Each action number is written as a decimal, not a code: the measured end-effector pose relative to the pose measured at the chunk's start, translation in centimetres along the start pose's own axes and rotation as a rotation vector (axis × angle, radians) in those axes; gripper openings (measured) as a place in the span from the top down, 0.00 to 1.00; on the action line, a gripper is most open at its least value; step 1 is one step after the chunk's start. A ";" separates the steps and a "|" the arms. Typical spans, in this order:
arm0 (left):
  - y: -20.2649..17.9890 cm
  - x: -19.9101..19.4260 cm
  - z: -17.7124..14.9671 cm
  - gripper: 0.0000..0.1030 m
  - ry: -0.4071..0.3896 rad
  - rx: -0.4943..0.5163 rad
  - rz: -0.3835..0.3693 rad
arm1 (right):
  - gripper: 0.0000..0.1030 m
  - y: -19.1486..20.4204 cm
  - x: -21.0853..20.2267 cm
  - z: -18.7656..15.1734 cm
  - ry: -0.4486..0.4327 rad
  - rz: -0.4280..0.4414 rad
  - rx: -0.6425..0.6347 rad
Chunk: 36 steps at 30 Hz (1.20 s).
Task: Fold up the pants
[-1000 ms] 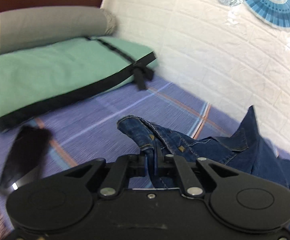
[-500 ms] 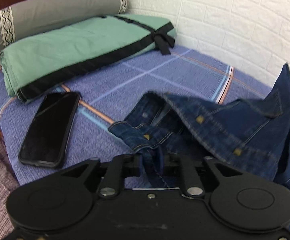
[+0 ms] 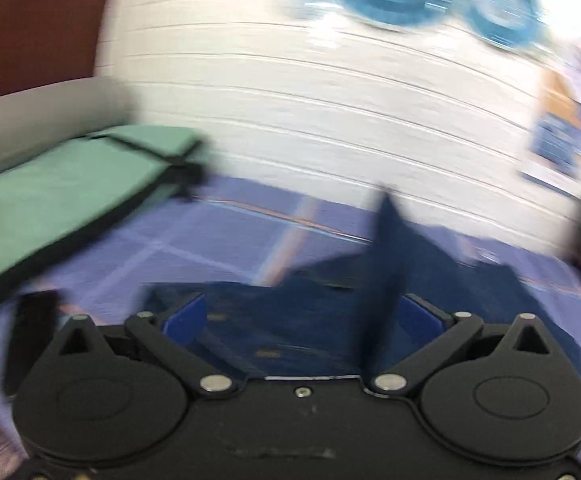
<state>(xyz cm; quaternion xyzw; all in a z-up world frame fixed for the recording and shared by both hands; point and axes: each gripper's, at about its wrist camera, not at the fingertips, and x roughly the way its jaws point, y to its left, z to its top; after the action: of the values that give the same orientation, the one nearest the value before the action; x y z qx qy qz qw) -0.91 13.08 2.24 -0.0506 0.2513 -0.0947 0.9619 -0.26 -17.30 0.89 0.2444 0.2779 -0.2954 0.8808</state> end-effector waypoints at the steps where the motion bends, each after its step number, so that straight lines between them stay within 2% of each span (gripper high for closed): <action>1: -1.0 0.3 -0.2 0.00 0.006 0.024 -0.028 | 0.35 0.0 0.6 0.3 0.002 -0.005 -0.007; 7: -5.5 3.1 -3.0 0.00 0.124 0.074 -0.189 | 0.35 1.1 5.4 2.8 0.029 -0.029 -0.062; 12: -7.0 5.0 -4.8 0.02 0.186 0.087 -0.243 | 0.32 2.7 10.1 5.2 0.078 -0.052 -0.139; 16: -7.1 6.2 -5.3 0.02 0.210 0.063 -0.251 | 0.24 3.8 13.3 6.4 0.101 -0.074 -0.202; 24: -6.8 8.0 -5.4 0.01 0.229 0.027 -0.240 | 0.24 4.7 19.3 7.4 0.183 -0.139 -0.277; 27: -6.6 9.0 -5.6 0.01 0.251 0.012 -0.223 | 0.25 4.8 20.1 7.4 0.169 -0.146 -0.297; 28: -6.5 9.3 -5.7 0.01 0.255 0.005 -0.223 | 0.35 4.8 20.2 7.6 0.170 -0.145 -0.298; 29: -6.6 9.4 -5.8 0.01 0.256 -0.001 -0.222 | 0.60 4.7 20.1 7.7 0.173 -0.132 -0.294; 30: -6.6 9.4 -5.9 0.01 0.256 -0.003 -0.221 | 0.73 4.7 19.9 7.8 0.178 -0.111 -0.290; 31: -6.6 9.4 -5.8 0.01 0.256 -0.003 -0.218 | 1.00 4.7 19.6 8.0 0.177 -0.103 -0.288; 34: -6.6 9.3 -5.7 0.01 0.255 -0.014 -0.211 | 0.99 4.4 17.1 9.0 0.101 -0.095 -0.262; 36: -6.6 9.2 -5.7 0.01 0.256 -0.028 -0.206 | 0.99 3.4 13.9 10.0 0.025 -0.080 -0.205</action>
<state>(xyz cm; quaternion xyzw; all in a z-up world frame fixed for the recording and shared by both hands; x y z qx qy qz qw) 3.06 4.41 -6.14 -0.0771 0.3665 -0.1947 0.9066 14.76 -26.18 0.22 0.1452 0.3270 -0.2974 0.8852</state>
